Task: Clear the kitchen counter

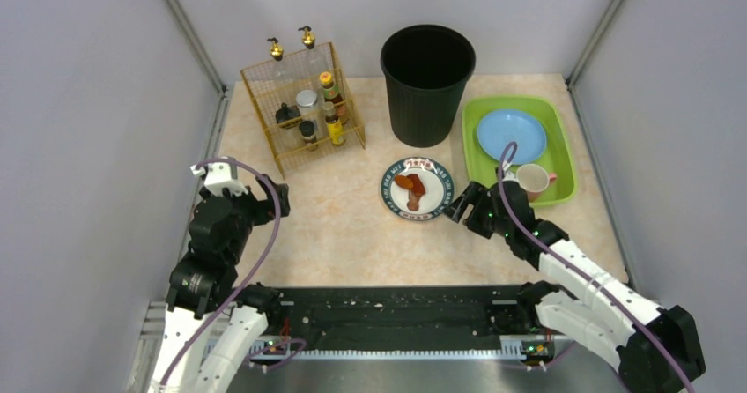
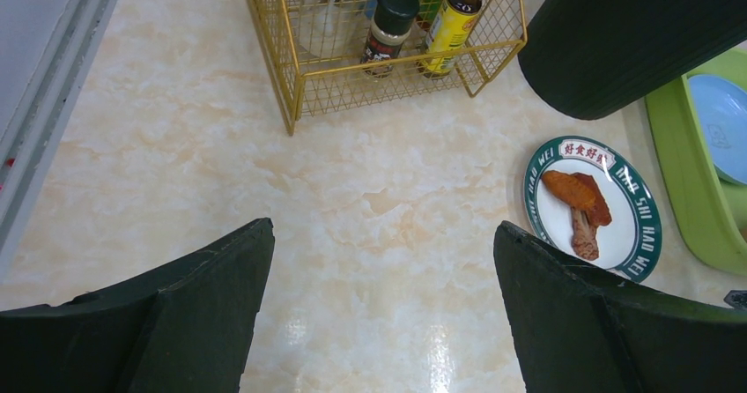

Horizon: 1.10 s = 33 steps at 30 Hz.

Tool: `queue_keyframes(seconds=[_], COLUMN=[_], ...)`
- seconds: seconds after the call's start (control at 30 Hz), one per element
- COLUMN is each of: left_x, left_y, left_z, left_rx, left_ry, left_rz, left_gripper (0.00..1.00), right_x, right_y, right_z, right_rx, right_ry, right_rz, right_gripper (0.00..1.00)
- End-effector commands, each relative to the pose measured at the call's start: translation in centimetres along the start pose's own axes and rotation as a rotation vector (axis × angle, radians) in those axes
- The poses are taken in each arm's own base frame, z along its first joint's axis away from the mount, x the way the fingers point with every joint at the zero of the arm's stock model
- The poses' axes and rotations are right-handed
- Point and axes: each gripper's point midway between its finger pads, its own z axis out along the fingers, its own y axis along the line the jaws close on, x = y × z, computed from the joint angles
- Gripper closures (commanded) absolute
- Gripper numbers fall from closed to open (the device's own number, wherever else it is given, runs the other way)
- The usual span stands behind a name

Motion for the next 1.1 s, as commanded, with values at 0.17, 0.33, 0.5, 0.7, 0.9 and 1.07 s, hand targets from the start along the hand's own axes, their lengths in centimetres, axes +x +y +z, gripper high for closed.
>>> queue_keyframes(seconds=[0.17, 0.33, 0.5, 0.7, 0.9, 1.07], left_x=[-0.5, -0.5, -0.5, -0.5, -0.5, -0.5], left_y=[0.0, 0.0, 0.1, 0.1, 0.1, 0.0], left_z=[0.3, 0.3, 0.4, 0.4, 0.4, 0.4], left_rx=[-0.001, 0.000, -0.005, -0.011, -0.008, -0.005], left_ry=[-0.024, -0.022, -0.023, -0.021, -0.019, -0.019], left_rz=[0.006, 0.006, 0.006, 0.005, 0.004, 0.004], left_gripper=[0.01, 0.01, 0.01, 0.01, 0.01, 0.01], right_x=[-0.3, -0.3, -0.1, 0.4, 0.8, 1.7], right_y=[0.8, 0.5, 0.0, -0.5, -0.7, -0.8], right_z=[1.7, 3.4, 4.8, 6.1, 6.8, 7.6], right_rx=[-0.059, -0.056, -0.045, -0.024, -0.008, 0.010], right_ry=[-0.078, -0.099, -0.122, -0.119, -0.133, -0.121], right_rz=[0.095, 0.105, 0.134, 0.159, 0.178, 0.193], right_gripper=[0.30, 0.32, 0.35, 0.35, 0.35, 0.36])
